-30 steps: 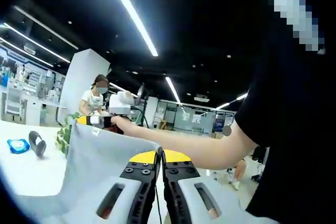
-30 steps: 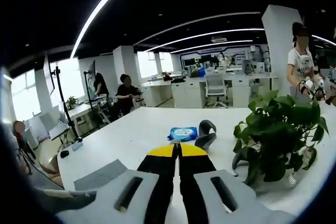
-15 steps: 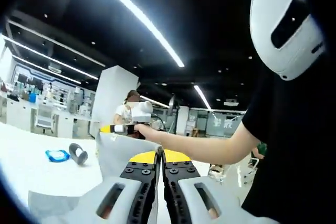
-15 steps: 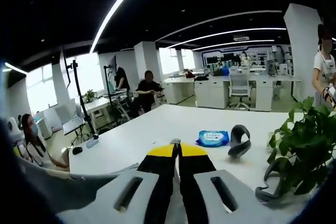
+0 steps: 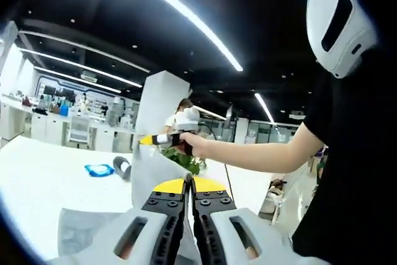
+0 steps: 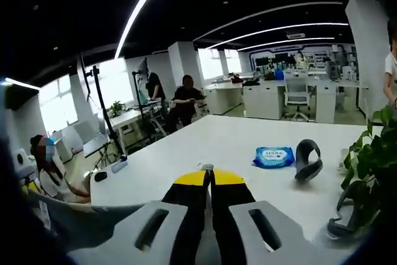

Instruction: Fold the towel on the table until its edges align and the towel forms a compact rectangular stack.

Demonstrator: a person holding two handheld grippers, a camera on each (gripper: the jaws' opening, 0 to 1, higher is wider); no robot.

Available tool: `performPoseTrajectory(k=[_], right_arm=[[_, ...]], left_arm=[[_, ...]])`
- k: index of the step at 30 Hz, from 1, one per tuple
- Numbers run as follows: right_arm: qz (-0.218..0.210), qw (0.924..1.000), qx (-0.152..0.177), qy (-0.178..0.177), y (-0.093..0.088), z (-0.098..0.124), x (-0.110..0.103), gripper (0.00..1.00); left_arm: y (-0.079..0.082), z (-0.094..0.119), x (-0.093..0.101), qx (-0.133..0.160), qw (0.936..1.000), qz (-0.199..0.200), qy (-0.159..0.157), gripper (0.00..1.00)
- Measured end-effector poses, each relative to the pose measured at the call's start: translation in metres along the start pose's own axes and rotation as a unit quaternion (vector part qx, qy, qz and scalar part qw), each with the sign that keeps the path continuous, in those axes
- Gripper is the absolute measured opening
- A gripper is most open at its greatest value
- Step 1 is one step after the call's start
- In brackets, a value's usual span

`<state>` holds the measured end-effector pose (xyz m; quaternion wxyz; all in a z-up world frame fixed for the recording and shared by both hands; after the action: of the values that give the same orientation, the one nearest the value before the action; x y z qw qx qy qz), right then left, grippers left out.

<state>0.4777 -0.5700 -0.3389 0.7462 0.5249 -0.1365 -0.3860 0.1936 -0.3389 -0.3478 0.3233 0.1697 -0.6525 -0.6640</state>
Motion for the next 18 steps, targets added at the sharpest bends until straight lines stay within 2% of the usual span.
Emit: performPoseTrajectory(k=[3, 5, 8, 14, 18], right_arm=[[-0.004, 0.9999, -0.009, 0.006, -0.006, -0.008, -0.007, 0.0], [-0.003, 0.9997, -0.023, 0.008, -0.013, -0.015, -0.011, 0.0], [-0.002, 0.9992, -0.04, 0.008, -0.022, -0.026, -0.015, 0.0], [-0.012, 0.9986, -0.049, 0.017, -0.031, -0.045, -0.028, 0.0], [-0.007, 0.9982, -0.057, 0.02, -0.03, -0.056, -0.034, 0.0]], left_arm=[[-0.009, 0.009, -0.006, -0.022, 0.9995, -0.014, 0.02, 0.02], [-0.019, 0.013, -0.009, -0.05, 0.9978, -0.03, 0.031, 0.03], [-0.033, 0.019, -0.014, -0.075, 0.9955, -0.03, 0.049, 0.02], [-0.046, 0.031, -0.022, -0.112, 0.9888, -0.065, 0.074, 0.02], [-0.051, 0.036, -0.029, -0.122, 0.987, -0.063, 0.085, 0.02]])
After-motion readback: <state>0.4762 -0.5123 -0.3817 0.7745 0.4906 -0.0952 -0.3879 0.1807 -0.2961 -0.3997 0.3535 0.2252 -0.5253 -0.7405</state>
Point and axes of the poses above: the point that each gripper's makers call its tool centre point, and the gripper's own axes: z roughly backward along the fingers, x roughly to its right, y roughly out of its top, the point moved 8 cm from there along z, roughly backward along the fingers, and after that the axes turned 9 degrees about -x, right-handed, at the moved point
